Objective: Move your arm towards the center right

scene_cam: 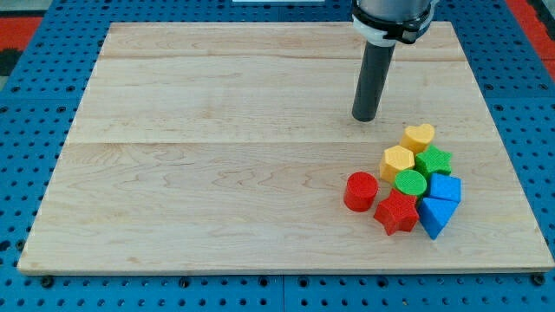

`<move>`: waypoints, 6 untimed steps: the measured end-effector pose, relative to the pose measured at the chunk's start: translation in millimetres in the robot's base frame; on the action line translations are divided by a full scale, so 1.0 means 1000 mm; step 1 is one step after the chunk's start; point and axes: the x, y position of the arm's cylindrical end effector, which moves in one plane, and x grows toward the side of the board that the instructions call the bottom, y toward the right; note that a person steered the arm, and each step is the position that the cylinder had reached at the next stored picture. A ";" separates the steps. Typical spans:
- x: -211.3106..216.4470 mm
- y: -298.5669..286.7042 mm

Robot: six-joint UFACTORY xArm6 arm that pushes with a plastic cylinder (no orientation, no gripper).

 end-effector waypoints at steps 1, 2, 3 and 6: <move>0.000 0.000; -0.012 0.001; -0.015 0.001; 0.093 0.182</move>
